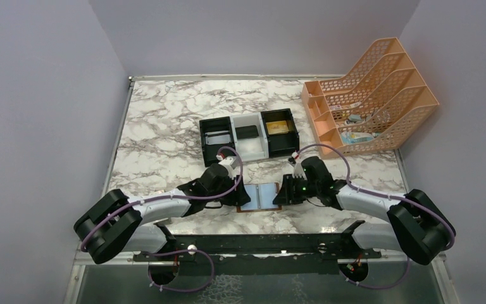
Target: Take the credit cards out of the card holder
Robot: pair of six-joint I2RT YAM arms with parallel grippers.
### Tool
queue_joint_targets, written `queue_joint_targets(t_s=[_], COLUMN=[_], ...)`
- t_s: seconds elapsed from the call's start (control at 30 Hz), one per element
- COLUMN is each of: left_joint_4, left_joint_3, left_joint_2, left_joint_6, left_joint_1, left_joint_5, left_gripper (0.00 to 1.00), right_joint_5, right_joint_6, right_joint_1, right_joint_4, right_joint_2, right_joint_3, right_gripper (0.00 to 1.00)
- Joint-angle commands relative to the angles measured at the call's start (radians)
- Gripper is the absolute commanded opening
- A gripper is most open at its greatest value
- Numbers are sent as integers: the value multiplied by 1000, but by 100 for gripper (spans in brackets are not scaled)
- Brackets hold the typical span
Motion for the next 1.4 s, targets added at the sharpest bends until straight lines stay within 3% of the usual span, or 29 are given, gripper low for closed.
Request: queue_joint_targets(t_s=[0.0, 0.3, 0.47, 0.57, 0.73, 0.8, 0.93, 1.37], left_joint_4=[-5, 40, 57, 73, 32, -9, -54, -164], left_joint_3=[13, 32, 35, 41, 68, 87, 115, 176], left_joint_2=[25, 34, 35, 31, 57, 78, 122, 153], left_joint_6=[-2, -13, -32, -33, -27, -15, 12, 45], left_joint_1=[-13, -26, -38, -41, -52, -63, -82, -140], left_joint_5=[-33, -11, -23, -18, -70, -101, -123, -211], left_gripper=[50, 33, 19, 16, 0, 0, 0, 0], right_joint_5=[69, 13, 16, 16, 34, 46, 109, 253], right_joint_6=[21, 85, 75, 70, 60, 49, 24, 1], right_joint_1=[13, 16, 16, 17, 26, 36, 69, 161], right_joint_4=[40, 198, 197, 200, 178, 147, 62, -38], right_joint_2=[21, 66, 97, 112, 113, 103, 90, 166], right_joint_3=[-10, -45, -40, -41, -19, 3, 50, 160], right_gripper=[33, 27, 19, 19, 17, 18, 30, 28])
